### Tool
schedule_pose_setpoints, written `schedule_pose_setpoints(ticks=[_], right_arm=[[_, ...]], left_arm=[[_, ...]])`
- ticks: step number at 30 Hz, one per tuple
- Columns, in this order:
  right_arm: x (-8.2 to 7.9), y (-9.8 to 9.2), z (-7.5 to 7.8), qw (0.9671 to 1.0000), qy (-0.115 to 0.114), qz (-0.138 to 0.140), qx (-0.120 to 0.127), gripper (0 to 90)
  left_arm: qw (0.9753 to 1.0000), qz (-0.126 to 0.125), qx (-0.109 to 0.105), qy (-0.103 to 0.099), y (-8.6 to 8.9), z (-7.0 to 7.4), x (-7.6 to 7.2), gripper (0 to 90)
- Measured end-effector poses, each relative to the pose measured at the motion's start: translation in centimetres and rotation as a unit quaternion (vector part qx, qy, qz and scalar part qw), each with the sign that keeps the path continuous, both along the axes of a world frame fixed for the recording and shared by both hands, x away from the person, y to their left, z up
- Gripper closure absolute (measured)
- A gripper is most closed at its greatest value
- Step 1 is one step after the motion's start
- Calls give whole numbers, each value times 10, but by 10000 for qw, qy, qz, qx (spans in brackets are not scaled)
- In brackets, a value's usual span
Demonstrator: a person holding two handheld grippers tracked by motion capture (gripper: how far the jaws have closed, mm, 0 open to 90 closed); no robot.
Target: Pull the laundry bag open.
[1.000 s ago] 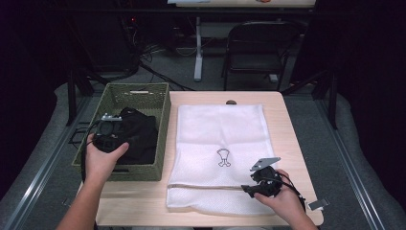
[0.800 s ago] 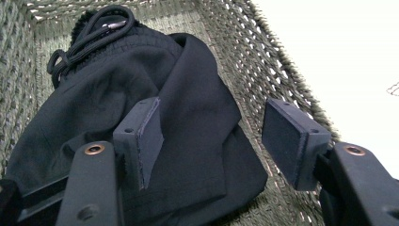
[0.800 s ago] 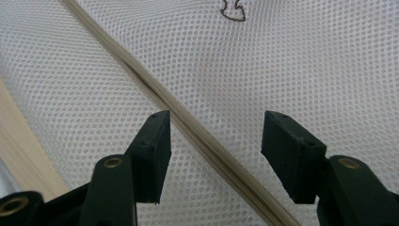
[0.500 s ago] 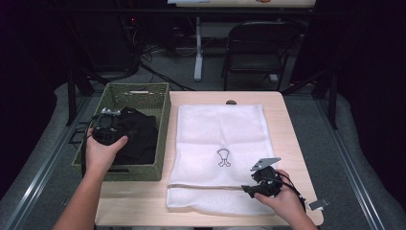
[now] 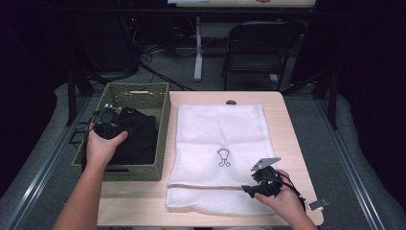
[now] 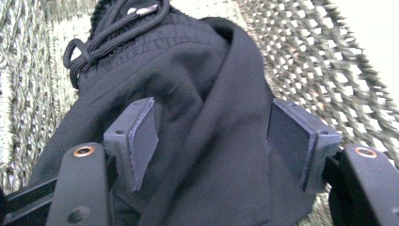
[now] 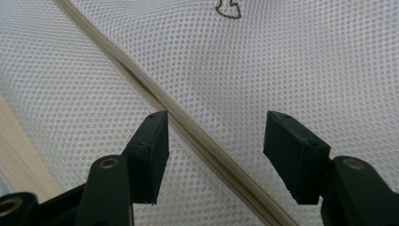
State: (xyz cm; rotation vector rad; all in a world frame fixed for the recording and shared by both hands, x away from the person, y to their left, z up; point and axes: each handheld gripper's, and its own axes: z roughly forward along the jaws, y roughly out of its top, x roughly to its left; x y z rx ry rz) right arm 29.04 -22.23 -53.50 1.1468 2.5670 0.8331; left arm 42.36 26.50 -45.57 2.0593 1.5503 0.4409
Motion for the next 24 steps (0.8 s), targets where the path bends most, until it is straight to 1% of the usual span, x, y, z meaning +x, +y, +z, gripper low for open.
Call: schedule_pose_setpoints(ticks=[3, 7, 8, 10, 13, 17, 19, 20, 21, 22, 23, 24], right_arm=[[0, 0, 0, 10000, 8, -17, 24, 396], [0, 0, 1, 10000, 0, -22, 36, 389], [-1, 0, 1, 10000, 7, -27, 31, 388], [-2, -1, 0, 10000, 3, -44, 32, 386], [-3, -1, 1, 10000, 12, -79, 56, 384], [-5, -2, 1, 9998, -9, -168, 78, 382], [-6, -3, 2, 9998, -34, -171, 52, 381], [-7, -4, 1, 9998, -63, -176, 34, 381], [-7, -4, 1, 9998, -68, -172, 35, 380], [-8, -4, 1, 9997, -25, -230, 60, 379], [-8, -5, 1, 9997, -75, -227, 26, 379], [-9, -6, 1, 9997, -77, -229, 22, 379]], left_arm=[[9999, 26, 51, 96, 2, -5, 6, 333], [9998, 95, 99, 167, 5, -10, 12, 330], [9998, 100, 100, 172, 6, -11, 13, 324], [9997, 109, 29, 220, 6, -14, 16, 319], [9996, 119, 14, 260, 6, -18, 21, 308], [9993, 161, 55, 325, 5, -23, 26, 286], [9990, 151, 76, 410, 5, -25, 28, 279], [9991, 168, 76, 385, 4, -27, 30, 277], [9989, 160, 73, 441, 5, -27, 31, 272], [9988, 173, 61, 454, 5, -28, 32, 268], [9987, 164, 66, 478, 5, -29, 33, 266], [9986, 165, 51, 500, 5, -30, 34, 265]])
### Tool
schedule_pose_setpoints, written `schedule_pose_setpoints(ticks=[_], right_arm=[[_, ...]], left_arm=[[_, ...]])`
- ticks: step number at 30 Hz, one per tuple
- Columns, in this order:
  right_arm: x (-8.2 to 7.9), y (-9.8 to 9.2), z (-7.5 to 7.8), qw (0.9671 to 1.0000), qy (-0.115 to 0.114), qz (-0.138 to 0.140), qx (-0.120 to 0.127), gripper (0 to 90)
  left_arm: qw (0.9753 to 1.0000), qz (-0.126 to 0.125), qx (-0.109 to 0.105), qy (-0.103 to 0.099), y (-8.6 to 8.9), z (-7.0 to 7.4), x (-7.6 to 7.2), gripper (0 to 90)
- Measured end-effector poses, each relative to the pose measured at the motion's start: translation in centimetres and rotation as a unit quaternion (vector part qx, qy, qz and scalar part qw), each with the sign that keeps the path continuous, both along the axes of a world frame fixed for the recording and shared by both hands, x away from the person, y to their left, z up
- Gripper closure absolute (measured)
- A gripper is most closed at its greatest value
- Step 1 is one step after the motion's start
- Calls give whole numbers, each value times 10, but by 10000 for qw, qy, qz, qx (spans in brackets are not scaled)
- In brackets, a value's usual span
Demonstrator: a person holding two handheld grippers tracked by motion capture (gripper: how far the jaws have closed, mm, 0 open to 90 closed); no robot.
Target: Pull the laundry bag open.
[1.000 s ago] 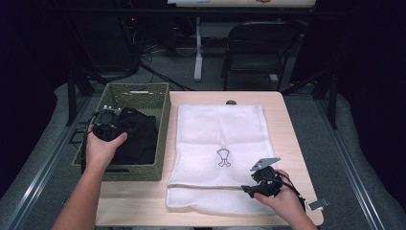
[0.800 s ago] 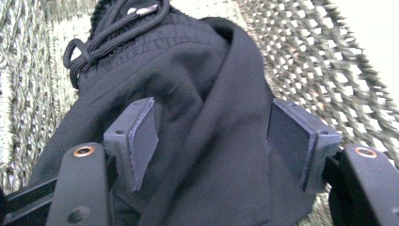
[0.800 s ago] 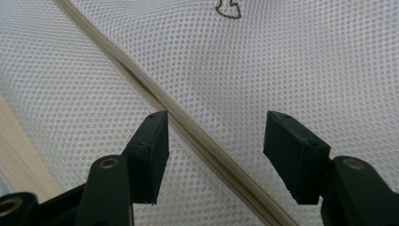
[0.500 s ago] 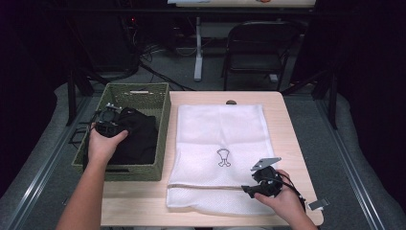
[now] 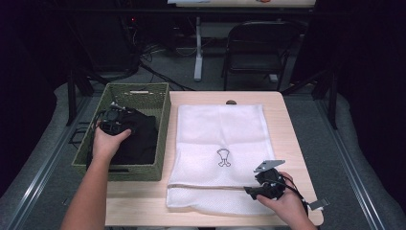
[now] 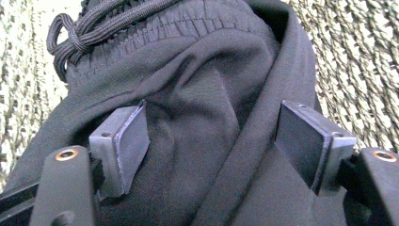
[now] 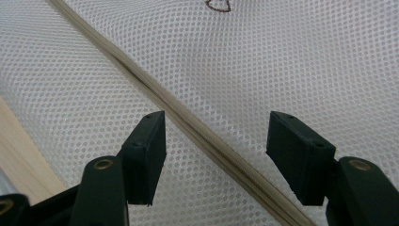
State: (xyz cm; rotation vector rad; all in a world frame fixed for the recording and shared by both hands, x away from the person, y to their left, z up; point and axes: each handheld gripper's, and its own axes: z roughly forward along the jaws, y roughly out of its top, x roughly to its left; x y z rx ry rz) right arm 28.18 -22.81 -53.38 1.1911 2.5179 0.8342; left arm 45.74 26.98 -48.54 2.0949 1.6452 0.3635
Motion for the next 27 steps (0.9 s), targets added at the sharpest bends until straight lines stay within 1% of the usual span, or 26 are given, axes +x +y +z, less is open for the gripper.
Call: schedule_pose_setpoints(ticks=[1, 2, 4, 6, 10, 12, 15, 17, 20, 24, 27], right_arm=[[-1, 0, 0, 10000, 37, -46, 8, 379], [-1, 0, 0, 10000, 35, -51, 25, 378], [-1, -1, 0, 10000, -3, -44, -5, 378], [-1, -1, 0, 10000, 10, -64, 2, 378], [-1, -2, -1, 10000, 12, -73, -11, 377], [-1, -2, -1, 10000, 6, -64, -14, 376], [-1, -3, -1, 10000, 19, -89, 5, 376], [0, -3, -1, 10000, 21, -86, 16, 376], [0, -3, -1, 10000, 25, -80, 17, 376], [0, -3, -2, 10000, 35, -71, 9, 374], [0, -3, -2, 10000, 37, -73, 5, 374]], left_arm=[[10000, 6, -14, -9, 0, -2, 1, 259], [10000, 18, -31, 57, -1, -2, 2, 251], [10000, 16, 3, 75, -2, -3, 4, 244], [10000, 34, -7, 72, -4, -5, 6, 239], [9999, 98, 45, 118, -6, -9, 9, 218], [9997, 101, 132, 158, -8, -11, 11, 212], [9995, 122, 260, 162, -10, -15, 13, 199], [9992, 131, 328, 212, -10, -16, 14, 185], [9990, 216, 327, 219, -10, -17, 15, 175], [9987, 239, 364, 247, -9, -18, 16, 161], [9985, 282, 413, 208, -8, -18, 15, 157]])
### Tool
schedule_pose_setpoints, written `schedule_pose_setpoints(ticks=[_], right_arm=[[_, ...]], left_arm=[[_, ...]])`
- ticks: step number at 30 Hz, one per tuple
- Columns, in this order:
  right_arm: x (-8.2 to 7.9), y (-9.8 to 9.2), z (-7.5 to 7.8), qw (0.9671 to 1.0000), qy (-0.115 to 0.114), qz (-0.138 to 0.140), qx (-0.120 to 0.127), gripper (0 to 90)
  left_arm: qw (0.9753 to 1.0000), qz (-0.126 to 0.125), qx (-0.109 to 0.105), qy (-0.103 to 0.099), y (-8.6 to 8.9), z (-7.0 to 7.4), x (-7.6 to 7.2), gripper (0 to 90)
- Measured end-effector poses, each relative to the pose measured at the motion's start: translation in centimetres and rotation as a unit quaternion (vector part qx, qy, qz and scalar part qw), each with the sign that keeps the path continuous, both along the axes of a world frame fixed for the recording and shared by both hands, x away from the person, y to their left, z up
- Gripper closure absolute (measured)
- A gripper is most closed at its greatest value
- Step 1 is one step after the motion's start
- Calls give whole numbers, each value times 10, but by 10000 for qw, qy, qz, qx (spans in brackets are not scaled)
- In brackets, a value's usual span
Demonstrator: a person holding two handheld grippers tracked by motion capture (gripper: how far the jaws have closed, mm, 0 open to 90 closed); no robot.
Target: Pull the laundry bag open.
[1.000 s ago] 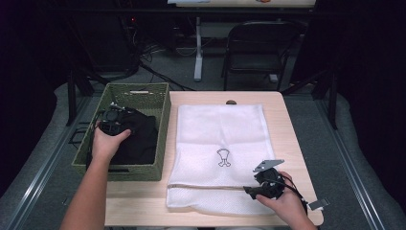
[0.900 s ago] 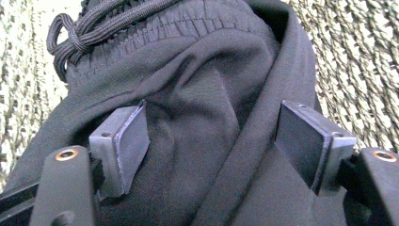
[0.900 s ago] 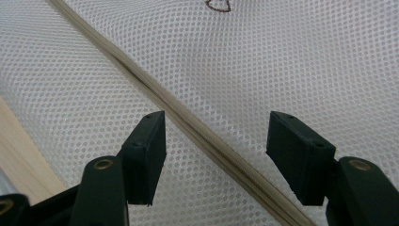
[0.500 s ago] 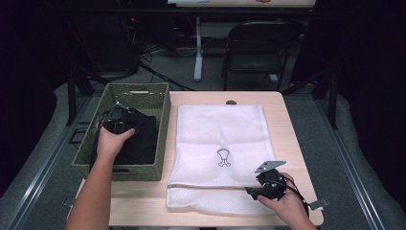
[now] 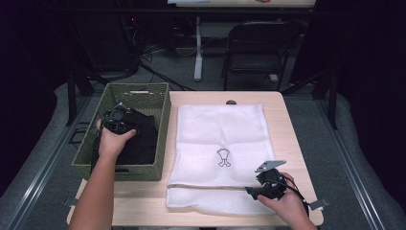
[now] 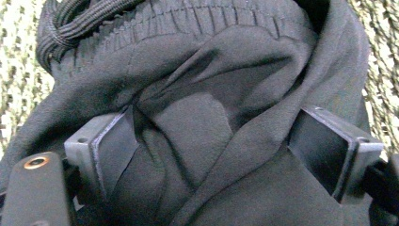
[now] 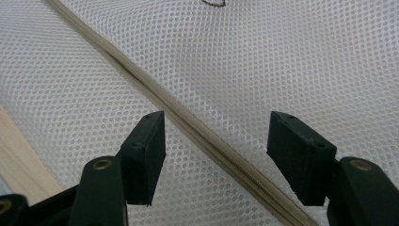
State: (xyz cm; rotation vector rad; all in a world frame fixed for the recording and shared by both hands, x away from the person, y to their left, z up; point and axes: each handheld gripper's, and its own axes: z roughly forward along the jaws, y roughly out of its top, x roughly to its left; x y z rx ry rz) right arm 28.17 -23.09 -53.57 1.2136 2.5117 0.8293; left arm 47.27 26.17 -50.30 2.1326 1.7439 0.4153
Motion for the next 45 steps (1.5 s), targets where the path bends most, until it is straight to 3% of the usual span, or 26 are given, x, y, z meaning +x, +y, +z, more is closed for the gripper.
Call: schedule_pose_setpoints(ticks=[5, 10, 14, 19, 21, 35, 45], right_arm=[[0, 0, -1, 10000, 16, 3, 1, 372], [0, -1, -1, 10000, 20, -9, -4, 371], [1, 0, -1, 10000, 7, 16, -27, 370], [1, 0, -1, 10000, 1, 9, -33, 364], [1, 0, -1, 10000, 14, 4, -9, 364], [1, 0, -2, 10000, -1, 19, -29, 360], [1, 0, -2, 10000, -12, 38, -31, 357]], left_arm=[[10000, 31, 84, 1, 1, 3, -2, 155], [9999, 103, -44, -90, 9, 9, -6, 155], [9998, 131, -119, -27, 18, 11, -7, 152], [9999, 153, -69, -32, 22, 12, -8, 152], [9998, 217, 10, -24, 24, 11, -7, 151], [9992, 235, -286, 161, 18, -2, 0, 153], [9996, 213, -19, 191, 15, -6, 3, 142]])
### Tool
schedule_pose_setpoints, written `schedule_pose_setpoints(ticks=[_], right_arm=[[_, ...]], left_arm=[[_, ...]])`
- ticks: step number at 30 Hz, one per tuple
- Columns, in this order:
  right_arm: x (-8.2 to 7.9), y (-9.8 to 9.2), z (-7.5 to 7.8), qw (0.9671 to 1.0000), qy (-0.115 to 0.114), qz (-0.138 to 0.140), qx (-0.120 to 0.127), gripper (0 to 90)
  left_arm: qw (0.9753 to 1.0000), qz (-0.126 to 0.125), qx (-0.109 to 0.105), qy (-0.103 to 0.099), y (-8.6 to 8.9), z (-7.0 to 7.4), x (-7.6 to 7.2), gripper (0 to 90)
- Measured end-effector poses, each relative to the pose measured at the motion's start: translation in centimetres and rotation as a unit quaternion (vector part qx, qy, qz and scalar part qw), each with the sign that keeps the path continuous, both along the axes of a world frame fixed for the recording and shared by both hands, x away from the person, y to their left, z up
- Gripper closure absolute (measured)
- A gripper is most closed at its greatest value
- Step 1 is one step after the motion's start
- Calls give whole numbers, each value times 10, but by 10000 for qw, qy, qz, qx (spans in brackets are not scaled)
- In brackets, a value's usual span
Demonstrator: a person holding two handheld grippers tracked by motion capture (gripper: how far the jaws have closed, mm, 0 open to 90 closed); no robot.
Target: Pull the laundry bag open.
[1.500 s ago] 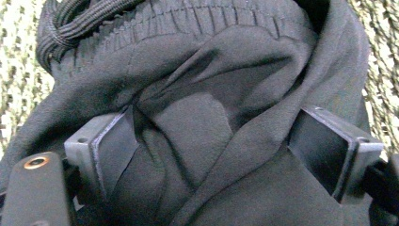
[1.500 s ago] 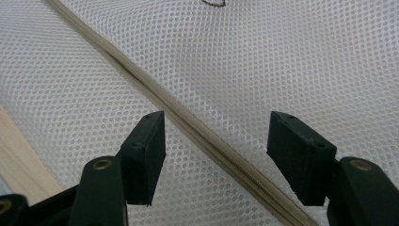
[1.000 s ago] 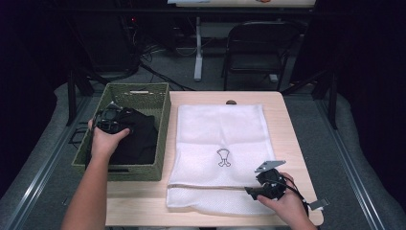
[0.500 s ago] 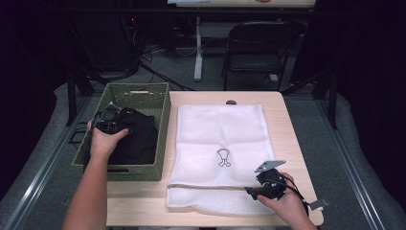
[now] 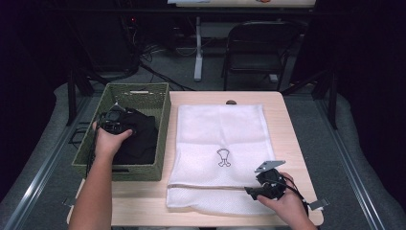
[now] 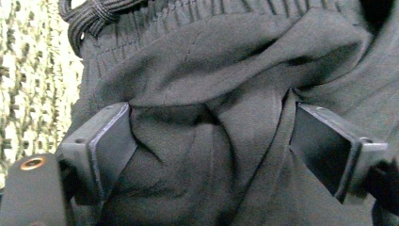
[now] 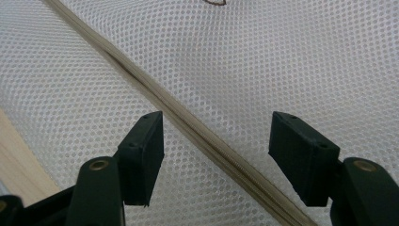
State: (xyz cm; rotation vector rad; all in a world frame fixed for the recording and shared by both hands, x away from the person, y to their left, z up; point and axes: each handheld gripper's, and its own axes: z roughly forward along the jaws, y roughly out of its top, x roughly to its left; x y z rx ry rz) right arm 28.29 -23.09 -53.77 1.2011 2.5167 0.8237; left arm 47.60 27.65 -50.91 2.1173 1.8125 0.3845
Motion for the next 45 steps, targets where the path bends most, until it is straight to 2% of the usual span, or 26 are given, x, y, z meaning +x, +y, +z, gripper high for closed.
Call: schedule_pose_setpoints(ticks=[6, 12, 18, 22, 29, 33, 34, 41, 45], right_arm=[[0, 0, 0, 10000, 12, -11, 24, 354], [0, 1, 0, 10000, 34, -35, 26, 352], [0, 2, -1, 10000, 28, -3, 20, 348], [1, 2, -1, 10000, 25, 1, 19, 346], [1, 1, -1, 10000, 19, -22, 24, 342], [1, 0, -1, 10000, -7, 3, 10, 341], [0, 0, -1, 10000, -1, -6, 17, 341], [0, 0, -1, 10000, 20, -20, 2, 341], [1, 0, -2, 10000, 23, 6, -4, 341]], left_arm=[[10000, -6, 60, 41, -1, -4, 0, 123], [9996, -100, -140, 238, -7, -7, 1, 123], [9993, -65, -155, 324, -14, -12, 5, 54], [9994, -34, -16, 346, -19, -16, 7, 7], [9994, 33, 126, 327, -20, -20, 8, 2], [9989, -4, 269, 392, -19, -22, 8, 0], [9990, 12, 285, 342, -19, -23, 8, 0], [9988, 13, 287, 397, -14, -26, 8, 0], [9994, 3, 246, 239, -12, -29, 5, 0]])
